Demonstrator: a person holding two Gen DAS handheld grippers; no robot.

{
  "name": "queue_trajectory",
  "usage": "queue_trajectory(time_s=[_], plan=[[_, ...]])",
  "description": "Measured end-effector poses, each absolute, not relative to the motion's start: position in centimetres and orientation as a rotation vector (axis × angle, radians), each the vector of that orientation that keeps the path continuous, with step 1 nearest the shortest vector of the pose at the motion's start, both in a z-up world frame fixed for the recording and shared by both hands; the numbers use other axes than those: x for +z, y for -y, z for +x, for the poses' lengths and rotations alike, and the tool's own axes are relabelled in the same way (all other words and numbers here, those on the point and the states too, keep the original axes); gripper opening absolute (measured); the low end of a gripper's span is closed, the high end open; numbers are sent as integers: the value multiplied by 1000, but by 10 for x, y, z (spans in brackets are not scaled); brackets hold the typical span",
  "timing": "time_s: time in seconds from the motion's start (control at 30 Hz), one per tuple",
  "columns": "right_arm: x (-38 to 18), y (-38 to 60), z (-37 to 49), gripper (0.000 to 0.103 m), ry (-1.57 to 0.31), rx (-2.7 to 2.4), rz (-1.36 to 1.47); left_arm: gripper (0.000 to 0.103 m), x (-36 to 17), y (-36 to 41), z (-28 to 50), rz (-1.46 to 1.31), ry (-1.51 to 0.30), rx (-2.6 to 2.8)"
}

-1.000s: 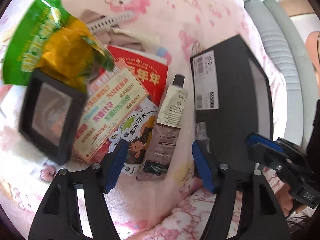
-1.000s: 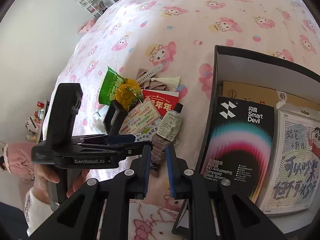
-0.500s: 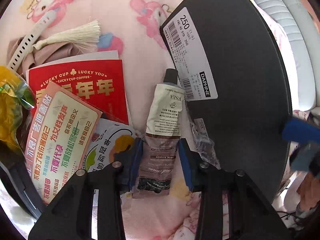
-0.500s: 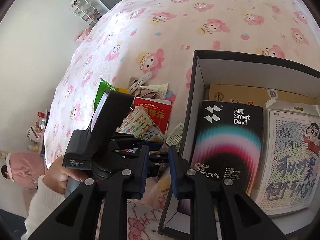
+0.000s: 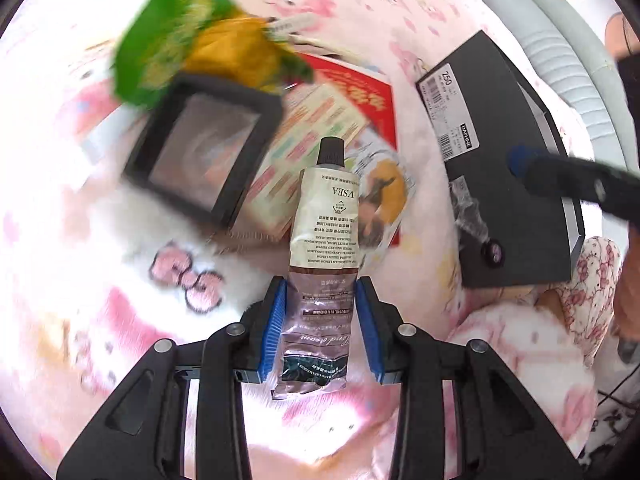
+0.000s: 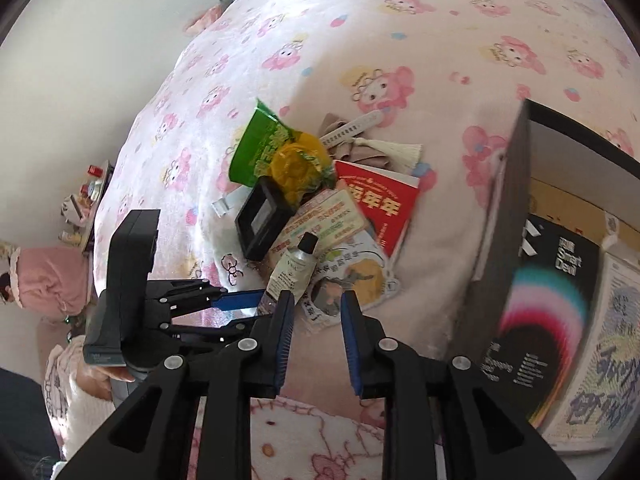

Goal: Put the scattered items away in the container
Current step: 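Lift the brown-and-white lotion tube out of the pile with the left gripper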

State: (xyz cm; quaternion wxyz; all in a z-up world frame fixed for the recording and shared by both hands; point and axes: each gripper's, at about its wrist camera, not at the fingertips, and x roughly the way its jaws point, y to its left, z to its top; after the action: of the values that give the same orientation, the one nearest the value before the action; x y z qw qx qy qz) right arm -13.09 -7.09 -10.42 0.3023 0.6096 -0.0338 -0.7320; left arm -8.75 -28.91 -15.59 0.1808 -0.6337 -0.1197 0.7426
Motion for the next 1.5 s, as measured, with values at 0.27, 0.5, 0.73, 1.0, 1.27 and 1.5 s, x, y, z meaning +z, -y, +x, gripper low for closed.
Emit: queue_trajectory(time_s=[0.27, 0.5, 0.73, 1.0, 1.27, 1.5], plan=[[-141, 125, -141, 30, -111, -1859, 1652, 54, -144, 318, -34, -1777, 562, 2201], [-159, 138, -161, 30, -45, -1849, 1686, 54, -178, 311, -1, -1792, 827, 2186], [-187, 154, -178, 30, 15, -1784, 1727, 34, -214, 305, 6, -1750, 1064, 2106], [-186, 131, -160, 24, 92, -1618, 1762, 24, -159, 318, -2, -1512, 1074, 2332], [-165, 129, -156, 24, -17, -1771, 1688, 37, -190, 315, 37, -1720, 1153, 2177], [-189, 156, -157, 24, 11, -1665, 1759, 36, -215, 306, 31, -1654, 1311, 2100]])
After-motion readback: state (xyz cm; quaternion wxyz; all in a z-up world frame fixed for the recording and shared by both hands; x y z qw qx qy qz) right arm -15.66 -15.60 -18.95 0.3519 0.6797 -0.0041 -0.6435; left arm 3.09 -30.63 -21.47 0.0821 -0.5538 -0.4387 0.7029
